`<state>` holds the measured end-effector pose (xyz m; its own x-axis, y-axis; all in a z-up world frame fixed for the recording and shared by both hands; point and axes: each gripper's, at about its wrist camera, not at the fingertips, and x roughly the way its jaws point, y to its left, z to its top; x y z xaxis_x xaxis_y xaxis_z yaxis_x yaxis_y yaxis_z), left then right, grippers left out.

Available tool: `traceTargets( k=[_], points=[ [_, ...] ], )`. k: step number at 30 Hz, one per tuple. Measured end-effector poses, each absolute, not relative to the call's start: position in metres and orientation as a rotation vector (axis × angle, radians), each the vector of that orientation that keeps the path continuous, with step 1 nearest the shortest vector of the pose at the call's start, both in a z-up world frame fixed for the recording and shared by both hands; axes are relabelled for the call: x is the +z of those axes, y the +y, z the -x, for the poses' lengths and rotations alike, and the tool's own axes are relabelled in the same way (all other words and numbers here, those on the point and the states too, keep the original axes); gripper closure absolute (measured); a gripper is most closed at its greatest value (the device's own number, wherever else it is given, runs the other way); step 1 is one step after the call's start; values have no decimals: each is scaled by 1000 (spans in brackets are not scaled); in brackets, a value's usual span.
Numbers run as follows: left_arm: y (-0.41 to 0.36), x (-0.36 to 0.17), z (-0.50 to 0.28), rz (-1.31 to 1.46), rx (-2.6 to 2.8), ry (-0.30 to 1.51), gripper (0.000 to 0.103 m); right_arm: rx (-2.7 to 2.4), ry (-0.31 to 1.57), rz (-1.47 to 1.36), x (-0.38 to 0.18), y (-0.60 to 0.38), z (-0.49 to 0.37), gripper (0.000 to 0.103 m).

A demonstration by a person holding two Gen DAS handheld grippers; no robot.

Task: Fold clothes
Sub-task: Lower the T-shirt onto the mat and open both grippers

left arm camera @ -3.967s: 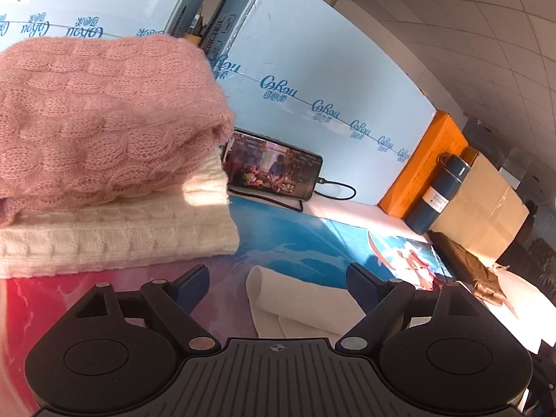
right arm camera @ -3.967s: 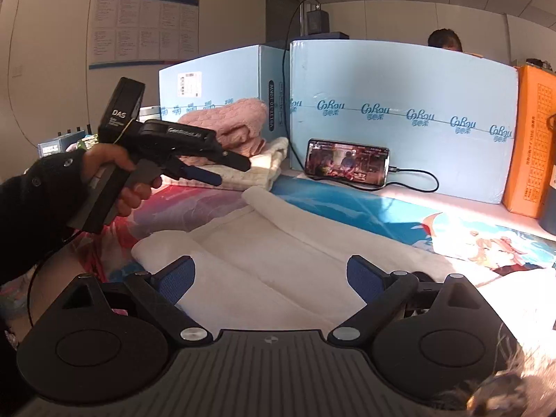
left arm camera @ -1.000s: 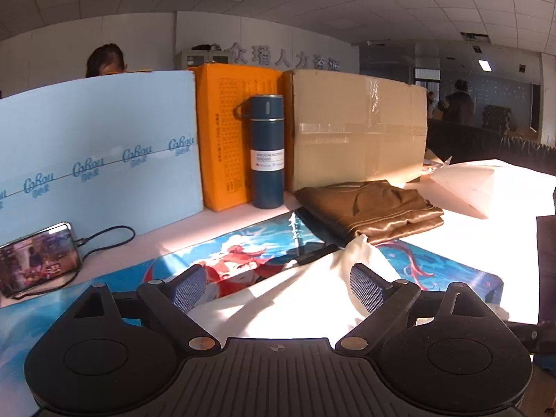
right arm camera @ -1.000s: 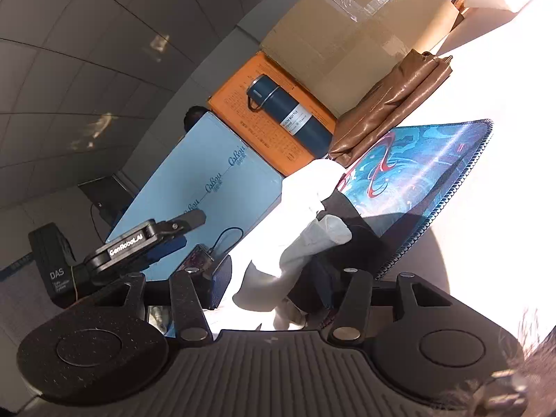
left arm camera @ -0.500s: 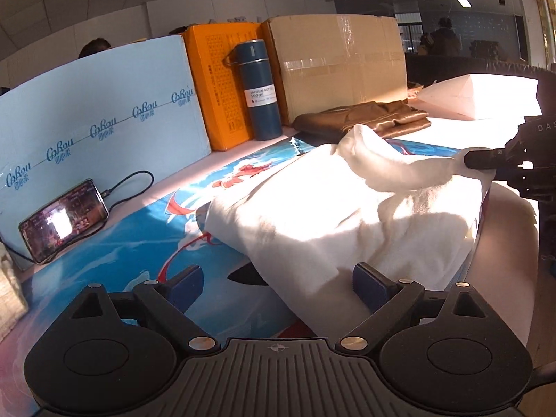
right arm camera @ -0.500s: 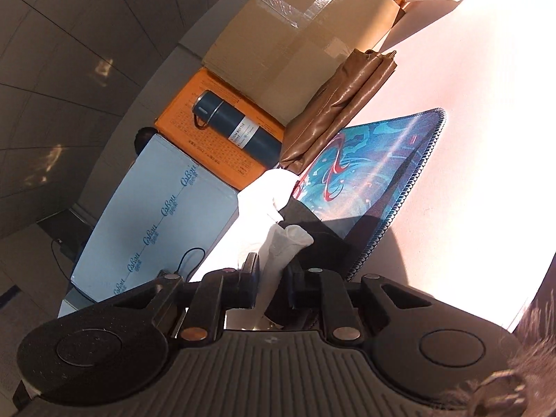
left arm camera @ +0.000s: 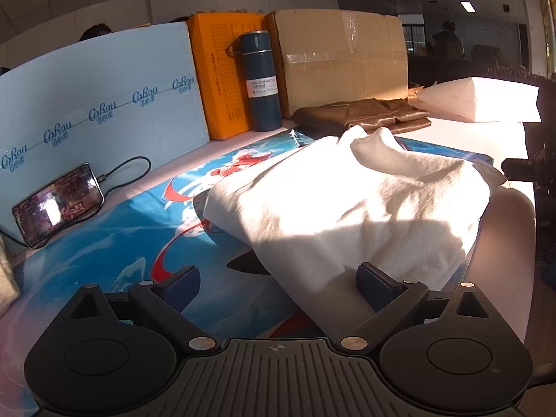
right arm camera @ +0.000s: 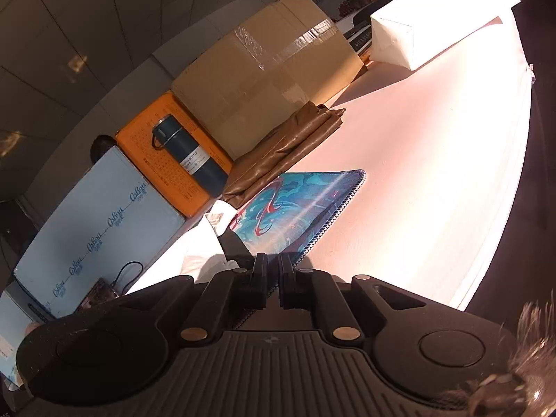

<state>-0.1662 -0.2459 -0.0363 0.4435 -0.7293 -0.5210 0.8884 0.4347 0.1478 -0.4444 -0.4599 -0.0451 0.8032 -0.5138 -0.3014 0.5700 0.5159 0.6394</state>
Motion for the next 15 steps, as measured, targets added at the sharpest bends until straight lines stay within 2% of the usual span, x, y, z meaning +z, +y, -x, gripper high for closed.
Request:
traceTargets(
  k=[2,3,4,10,15],
  points=[
    [-246,-36,166,-437,-1044,412,4,-632,59,-763,-40,-457,440,91],
    [-246,-35,167,-439,-1049,412,4,-621,61,-746,-38,-456,437,83],
    [-246,-35,167,-440,-1053,411,4,-610,62,-729,-35,-455,433,71],
    [-245,-20,159,-404,-1104,375,4,-575,132,-613,-29,-453,402,45],
    [-251,-3,127,-253,-1093,382,4,-636,233,-575,-40,-458,386,45]
  ],
)
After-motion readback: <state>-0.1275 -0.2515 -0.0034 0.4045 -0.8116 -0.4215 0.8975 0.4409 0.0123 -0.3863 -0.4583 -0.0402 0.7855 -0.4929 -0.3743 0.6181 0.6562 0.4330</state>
